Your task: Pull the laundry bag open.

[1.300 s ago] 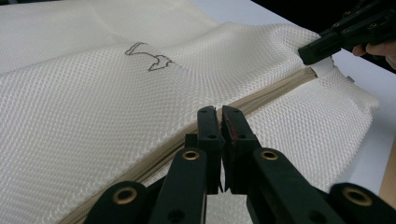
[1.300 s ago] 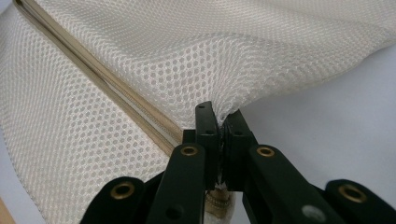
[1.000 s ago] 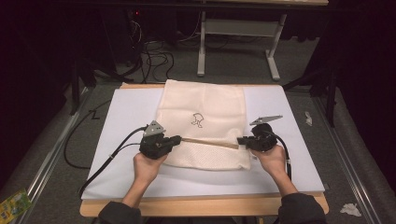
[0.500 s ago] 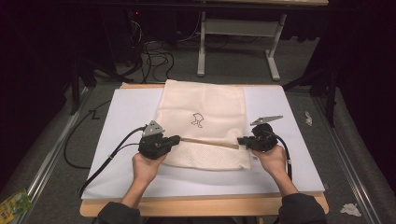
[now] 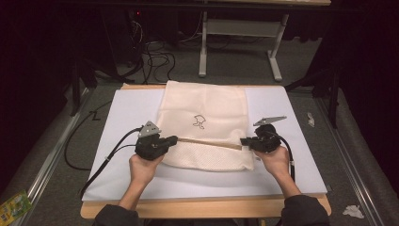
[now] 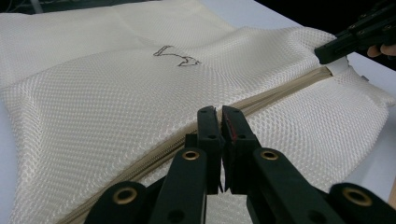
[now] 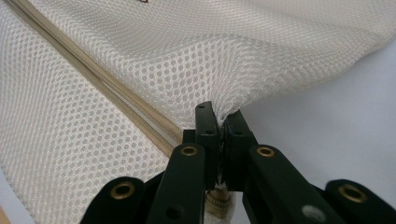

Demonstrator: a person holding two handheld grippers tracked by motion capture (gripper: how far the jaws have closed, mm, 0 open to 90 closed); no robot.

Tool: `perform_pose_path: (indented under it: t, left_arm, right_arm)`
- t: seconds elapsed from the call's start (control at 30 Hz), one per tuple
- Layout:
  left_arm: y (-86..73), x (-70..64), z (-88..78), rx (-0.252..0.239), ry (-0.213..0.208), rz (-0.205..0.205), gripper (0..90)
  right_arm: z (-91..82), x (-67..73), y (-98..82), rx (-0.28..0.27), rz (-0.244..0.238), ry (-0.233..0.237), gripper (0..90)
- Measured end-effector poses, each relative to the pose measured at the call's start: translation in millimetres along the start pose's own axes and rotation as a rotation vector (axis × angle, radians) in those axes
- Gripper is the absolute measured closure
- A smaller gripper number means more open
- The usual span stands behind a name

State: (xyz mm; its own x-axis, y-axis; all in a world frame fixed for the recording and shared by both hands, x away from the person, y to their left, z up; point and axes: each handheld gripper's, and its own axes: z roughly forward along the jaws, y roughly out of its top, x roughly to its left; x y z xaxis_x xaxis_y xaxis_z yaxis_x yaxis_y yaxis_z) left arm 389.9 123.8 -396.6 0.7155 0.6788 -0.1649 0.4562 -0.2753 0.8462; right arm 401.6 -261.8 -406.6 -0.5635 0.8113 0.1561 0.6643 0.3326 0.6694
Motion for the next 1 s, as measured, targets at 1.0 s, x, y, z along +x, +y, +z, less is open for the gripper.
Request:
perform_pose_path:
  t: [1.0]
  left_arm:
    - [-2.1, 5.1, -6.3, 0.007, 0.011, -0.007, 87.2]
  right_arm:
    - [-3.3, -2.1, 3.4, -0.01, -0.005, -0.011, 88.7]
